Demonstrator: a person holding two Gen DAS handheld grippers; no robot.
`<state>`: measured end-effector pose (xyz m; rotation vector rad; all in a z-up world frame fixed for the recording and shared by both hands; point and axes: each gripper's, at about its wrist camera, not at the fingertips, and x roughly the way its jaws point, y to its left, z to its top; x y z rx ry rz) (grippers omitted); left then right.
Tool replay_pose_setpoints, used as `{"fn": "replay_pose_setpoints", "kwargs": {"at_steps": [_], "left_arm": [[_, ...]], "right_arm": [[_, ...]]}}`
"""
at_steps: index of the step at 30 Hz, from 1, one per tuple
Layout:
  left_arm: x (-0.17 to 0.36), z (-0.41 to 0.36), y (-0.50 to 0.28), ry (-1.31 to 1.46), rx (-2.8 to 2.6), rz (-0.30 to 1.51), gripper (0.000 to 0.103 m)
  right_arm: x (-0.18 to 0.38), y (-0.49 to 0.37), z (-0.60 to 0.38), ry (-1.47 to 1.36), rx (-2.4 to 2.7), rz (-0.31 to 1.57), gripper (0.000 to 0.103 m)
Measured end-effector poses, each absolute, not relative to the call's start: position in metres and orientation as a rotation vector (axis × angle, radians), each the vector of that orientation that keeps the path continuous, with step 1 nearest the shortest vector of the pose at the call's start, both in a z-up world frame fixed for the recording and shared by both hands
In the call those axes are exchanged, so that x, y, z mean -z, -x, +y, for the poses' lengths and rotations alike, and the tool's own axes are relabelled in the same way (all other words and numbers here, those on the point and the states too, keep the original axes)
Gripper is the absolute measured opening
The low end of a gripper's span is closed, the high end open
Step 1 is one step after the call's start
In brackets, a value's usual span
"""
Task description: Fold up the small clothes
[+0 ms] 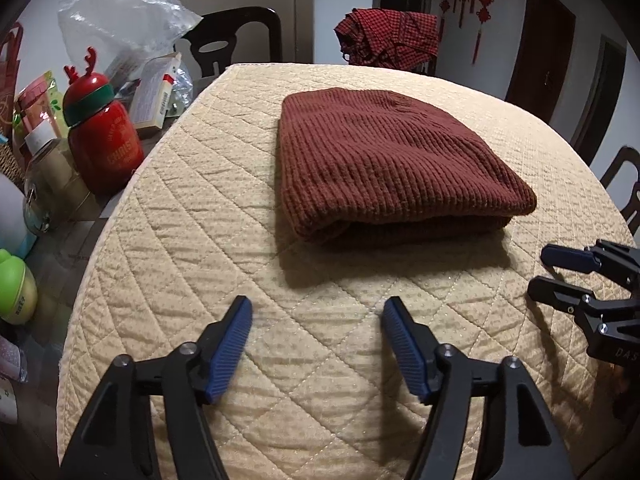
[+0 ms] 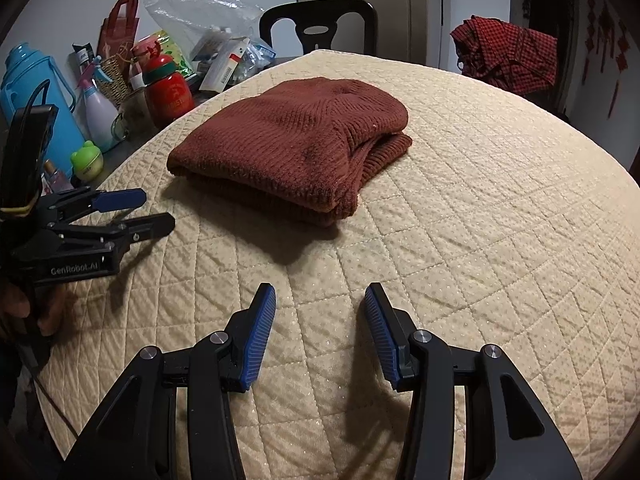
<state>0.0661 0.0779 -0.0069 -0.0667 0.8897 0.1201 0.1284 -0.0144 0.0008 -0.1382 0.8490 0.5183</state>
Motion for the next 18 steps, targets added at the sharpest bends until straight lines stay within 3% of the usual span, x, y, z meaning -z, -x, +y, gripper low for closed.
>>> {"fn": "replay_pose_setpoints", "kwargs": {"at_steps": [7,18], "left_arm": [[0.0072,0.0763,-0.0663,0.061,-0.135,0.894,0.075],[0.0103,0.0813,-0.0661,0.085,-0.169,0.902,0.085]], "right_arm": [[0.0004,-0.1275,-0.0061,0.178,-0.513,0.849,0.055],[0.0016,-0.127,-0.0065,0.201,-0.505,0.847,0.056]]}}
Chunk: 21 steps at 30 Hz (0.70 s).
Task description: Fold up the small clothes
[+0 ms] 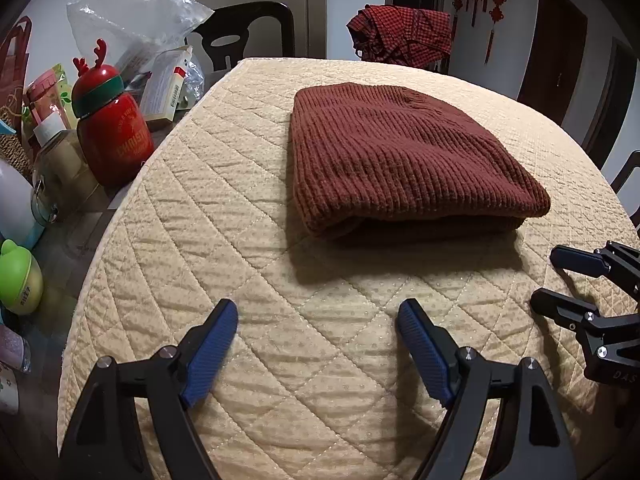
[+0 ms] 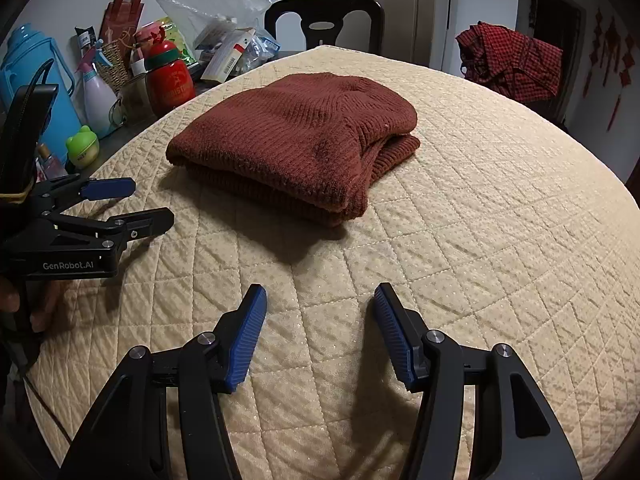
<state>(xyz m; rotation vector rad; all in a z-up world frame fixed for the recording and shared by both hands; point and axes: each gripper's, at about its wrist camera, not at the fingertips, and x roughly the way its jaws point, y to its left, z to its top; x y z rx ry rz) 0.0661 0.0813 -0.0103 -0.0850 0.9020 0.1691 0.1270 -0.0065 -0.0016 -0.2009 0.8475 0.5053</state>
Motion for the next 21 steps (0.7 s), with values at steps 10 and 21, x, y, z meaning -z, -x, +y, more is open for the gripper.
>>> {"fn": "replay_pose_setpoints", "kwargs": {"at_steps": [10,21], "left_arm": [[0.011,0.0827,-0.0661,0.086,-0.176,0.905,0.089],[0.0121,0.0806,-0.0663,0.085,-0.17,0.909,0.094]], "right_arm": [[0.0022,-0.1266,-0.0069,0.205,-0.504,0.847,0.057],[0.0029,-0.1268,-0.0069,0.2,-0.507,0.848,0.058]]}}
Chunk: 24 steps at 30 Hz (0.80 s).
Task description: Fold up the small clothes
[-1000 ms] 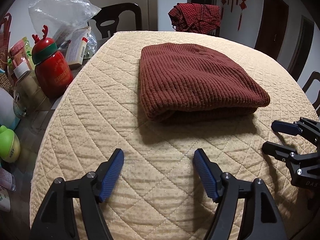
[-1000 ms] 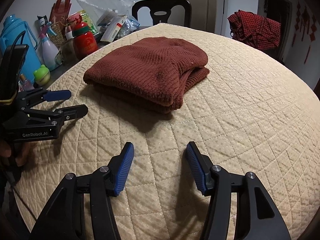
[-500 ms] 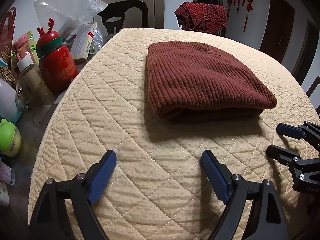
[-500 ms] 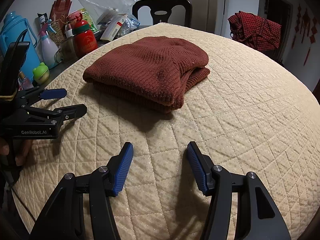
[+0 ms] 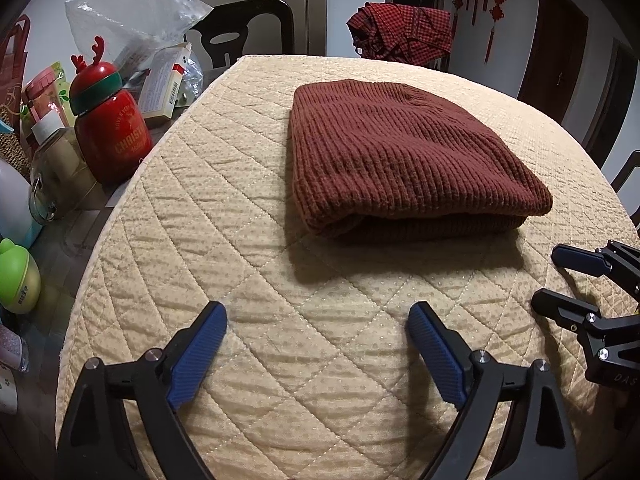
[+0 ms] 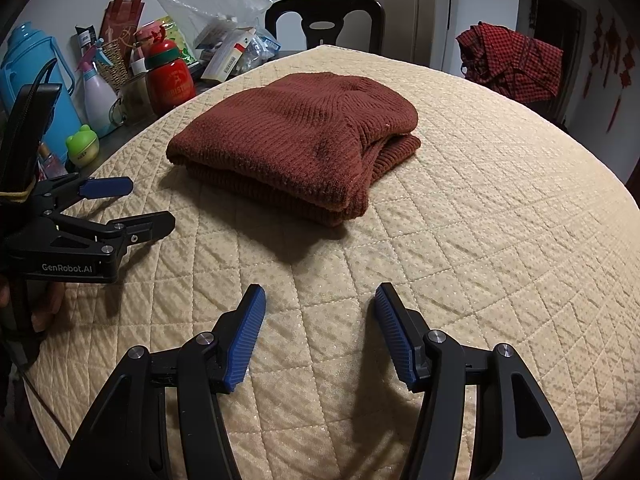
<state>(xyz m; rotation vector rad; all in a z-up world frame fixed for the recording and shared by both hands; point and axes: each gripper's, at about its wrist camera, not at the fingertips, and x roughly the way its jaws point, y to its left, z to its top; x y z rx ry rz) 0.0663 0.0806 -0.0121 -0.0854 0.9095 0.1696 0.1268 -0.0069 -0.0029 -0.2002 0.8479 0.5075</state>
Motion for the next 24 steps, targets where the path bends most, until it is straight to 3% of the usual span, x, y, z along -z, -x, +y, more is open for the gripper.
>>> {"fn": "replay_pose_setpoints", "kwargs": {"at_steps": [24], "left_arm": [[0.0131,0.0799,-0.0673,0.088,-0.162,0.913,0.097]], "right_arm": [[0.0026,-0.1265,-0.0065,0.2,-0.507,0.848,0.058]]}}
